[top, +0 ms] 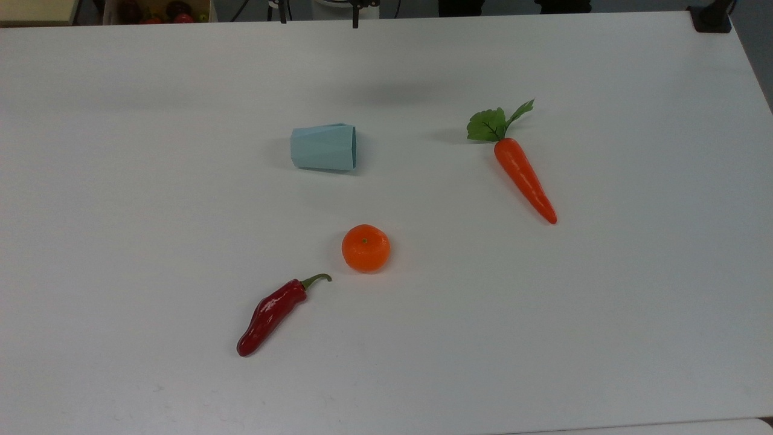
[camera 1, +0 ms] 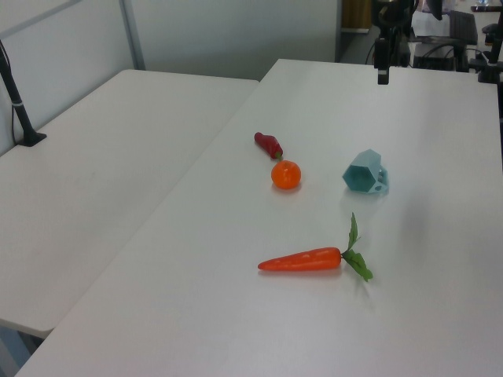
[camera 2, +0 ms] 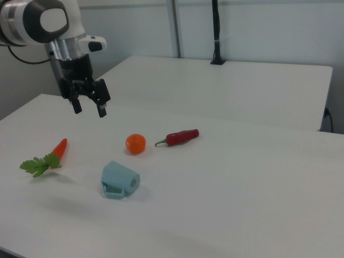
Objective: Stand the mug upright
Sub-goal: 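Move the open gripper down toward the tipped light blue mug, then lower the gripper and close it on the mug's base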
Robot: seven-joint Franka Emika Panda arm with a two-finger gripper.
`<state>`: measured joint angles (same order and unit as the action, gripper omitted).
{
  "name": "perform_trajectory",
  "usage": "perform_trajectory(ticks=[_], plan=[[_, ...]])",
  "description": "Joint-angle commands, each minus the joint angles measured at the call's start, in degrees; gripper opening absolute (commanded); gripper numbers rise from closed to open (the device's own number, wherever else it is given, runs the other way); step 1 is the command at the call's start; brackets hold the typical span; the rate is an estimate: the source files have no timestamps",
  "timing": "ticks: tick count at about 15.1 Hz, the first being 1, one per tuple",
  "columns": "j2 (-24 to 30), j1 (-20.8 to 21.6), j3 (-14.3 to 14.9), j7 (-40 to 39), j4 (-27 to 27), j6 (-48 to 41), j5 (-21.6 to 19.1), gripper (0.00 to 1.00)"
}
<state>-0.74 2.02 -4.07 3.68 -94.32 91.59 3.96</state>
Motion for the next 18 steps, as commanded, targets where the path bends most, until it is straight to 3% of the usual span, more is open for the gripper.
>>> perform_trajectory(ticks=[1,3,6,11,15,18], plan=[[-0.4,0.9,-0.2,0.7,-0.4,0.8,2.8,1.0],[-1.9,4.1,-0.8,1.6,-0.6,0.3,9.1,1.0],[-6.5,9.6,-0.9,10.3,-0.7,-0.1,18.6,1.0],[-14.4,16.0,-0.9,20.9,-0.7,-1.7,28.6,1.0],[-20.3,17.7,-0.8,26.3,-0.8,-1.9,32.7,1.0],[-26.0,18.6,-0.7,33.3,-0.8,-1.9,38.3,0.95]])
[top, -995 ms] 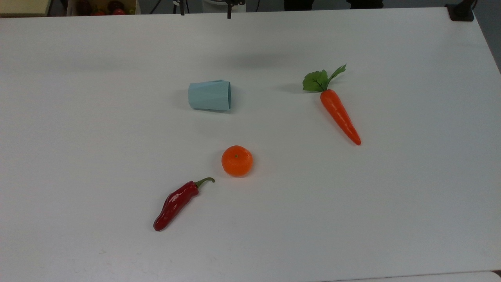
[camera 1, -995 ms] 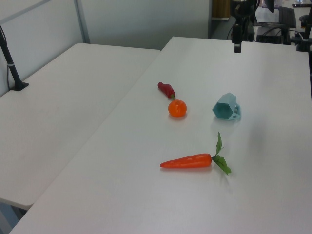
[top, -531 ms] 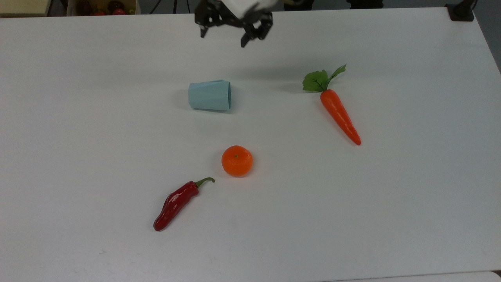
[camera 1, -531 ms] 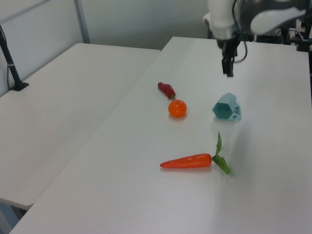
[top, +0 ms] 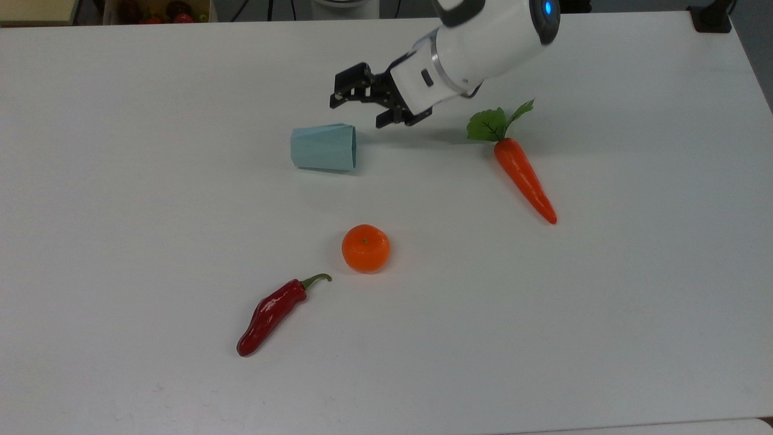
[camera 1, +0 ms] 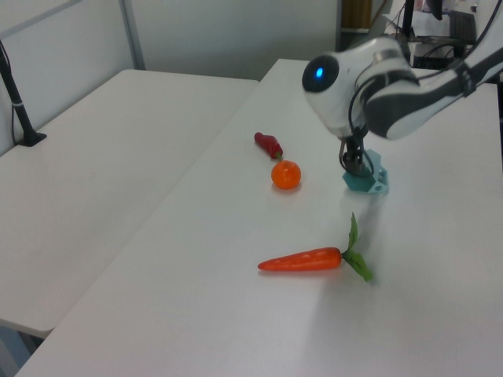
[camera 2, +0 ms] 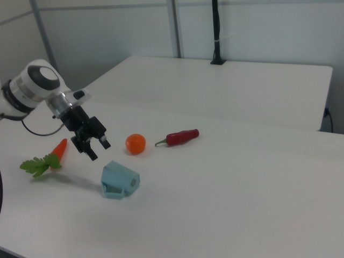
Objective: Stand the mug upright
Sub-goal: 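Lower the gripper and close it on the mug's base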
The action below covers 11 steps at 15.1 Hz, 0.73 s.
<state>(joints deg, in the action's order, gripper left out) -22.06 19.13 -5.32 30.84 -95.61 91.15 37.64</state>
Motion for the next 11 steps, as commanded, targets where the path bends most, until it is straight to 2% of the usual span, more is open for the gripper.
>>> perform_trajectory(ticks=[1,2,4,5,7,9,10,11], plan=[[-6.0,1.5,0.6,7.4,0.5,-1.5,5.9,0.92],[-7.1,1.5,0.8,8.3,0.4,-1.5,7.1,0.85],[-8.3,1.3,1.0,9.8,-0.5,-2.0,9.9,0.77],[-8.4,1.1,1.0,9.9,-0.8,-2.4,10.5,0.69],[-8.3,0.6,1.4,9.9,-0.9,-2.6,10.7,0.46],[-8.3,0.4,1.5,9.9,-1.0,-2.8,10.9,0.13],[-8.2,0.2,1.5,9.9,-0.9,-2.9,11.0,0.01],[-7.8,-0.1,1.6,9.8,-0.8,-3.2,11.0,0.0]])
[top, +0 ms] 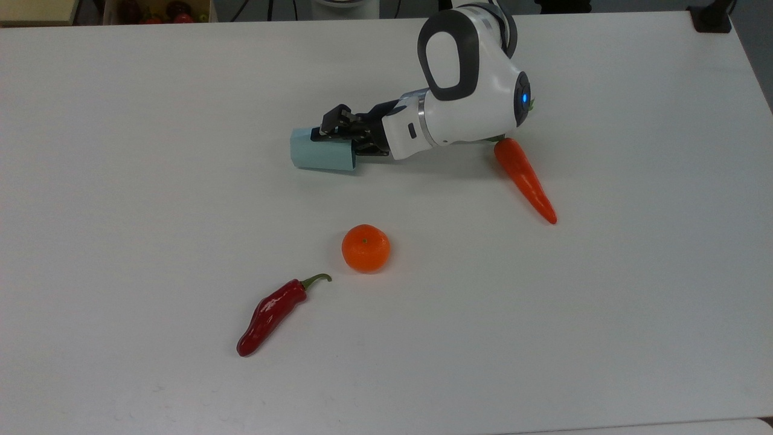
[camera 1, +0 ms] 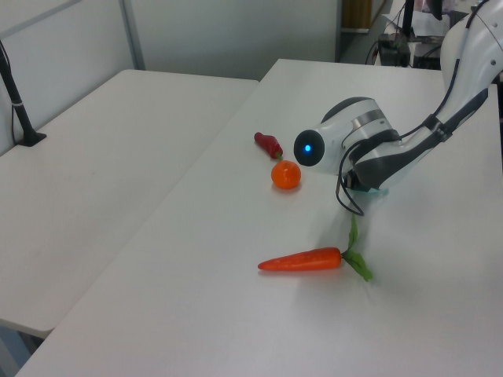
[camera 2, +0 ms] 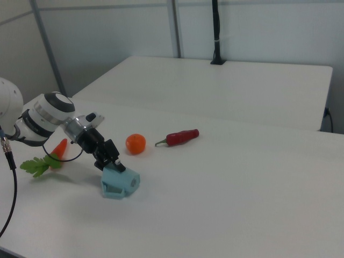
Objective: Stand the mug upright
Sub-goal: 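Lower the gripper and close it on the mug's base, then rotate the held mug upward so it stands on its base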
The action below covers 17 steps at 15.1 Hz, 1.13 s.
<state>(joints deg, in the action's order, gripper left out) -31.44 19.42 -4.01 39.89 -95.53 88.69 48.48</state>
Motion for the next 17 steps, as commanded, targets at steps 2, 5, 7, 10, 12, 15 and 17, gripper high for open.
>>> perform_trajectory(ticks=[2,5,7,10,12,15,17], plan=[[3.0,-1.2,0.2,-0.3,-0.6,-1.8,0.3,0.0],[5.9,-2.6,0.2,-4.4,-0.6,-2.0,0.0,0.0],[7.3,-3.5,0.2,-6.1,-0.5,-1.9,-0.4,0.0],[9.4,-6.0,-0.5,-9.7,1.5,0.1,-7.2,0.0],[9.4,-6.2,-0.4,-12.8,2.8,3.1,-13.9,0.0],[9.5,-8.3,-0.5,-21.6,2.5,13.9,-28.1,0.0],[9.4,-9.6,-0.4,-29.4,2.0,16.4,-33.5,0.0]])
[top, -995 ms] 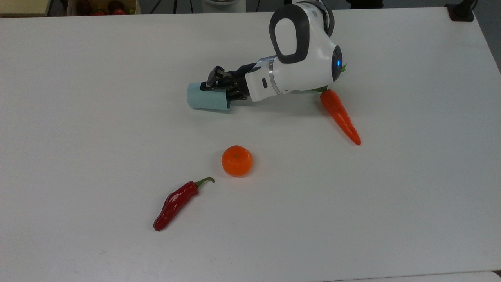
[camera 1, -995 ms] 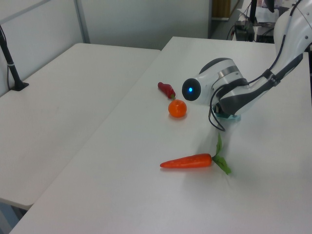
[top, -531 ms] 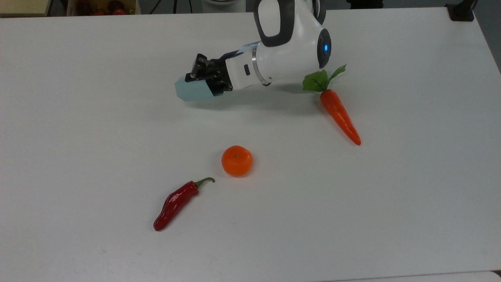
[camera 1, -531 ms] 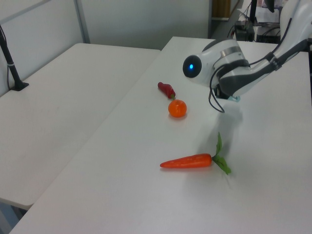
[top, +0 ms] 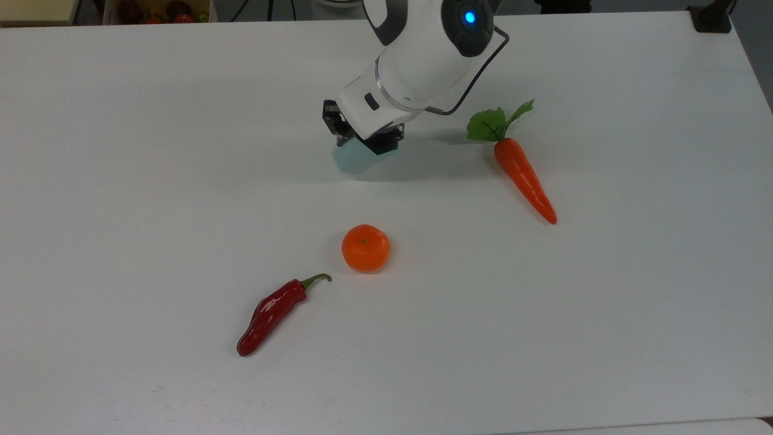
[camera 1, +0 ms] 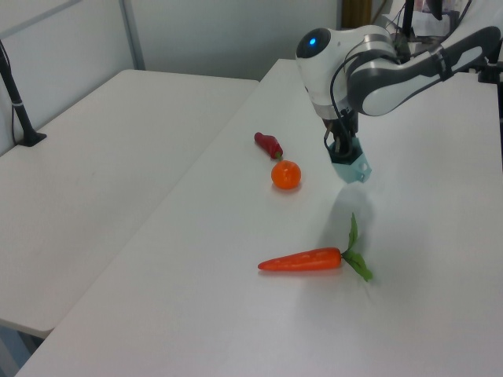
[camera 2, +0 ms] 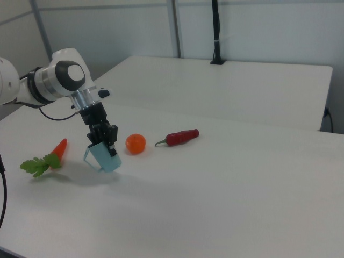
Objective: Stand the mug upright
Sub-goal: 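Rotate the held mug upward so it stands on its base, then set the mug down upright on the table and open the gripper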
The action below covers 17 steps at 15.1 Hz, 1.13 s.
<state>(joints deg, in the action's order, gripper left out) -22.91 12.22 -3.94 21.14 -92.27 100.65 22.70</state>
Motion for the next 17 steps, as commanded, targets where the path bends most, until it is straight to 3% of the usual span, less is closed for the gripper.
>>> perform_trajectory(ticks=[1,4,6,8,11,13,15,17], plan=[[0.8,-3.1,-0.5,-15.2,-1.8,5.9,-9.5,0.0],[0.4,-4.5,-0.4,-27.7,-2.7,7.7,-13.4,0.02],[0.0,-4.5,-0.3,-29.8,-2.8,7.7,-13.3,0.09],[0.1,-4.6,-0.2,-29.9,-3.3,7.4,-13.1,0.27],[0.8,-4.7,0.0,-29.9,-3.2,6.8,-13.0,0.73],[0.9,-4.7,0.1,-29.9,-3.1,6.8,-12.8,0.79],[2.5,-5.4,0.1,-29.6,-3.0,6.8,-12.8,1.0],[4.9,-6.1,0.1,-29.1,-2.8,6.7,-12.8,1.0]])
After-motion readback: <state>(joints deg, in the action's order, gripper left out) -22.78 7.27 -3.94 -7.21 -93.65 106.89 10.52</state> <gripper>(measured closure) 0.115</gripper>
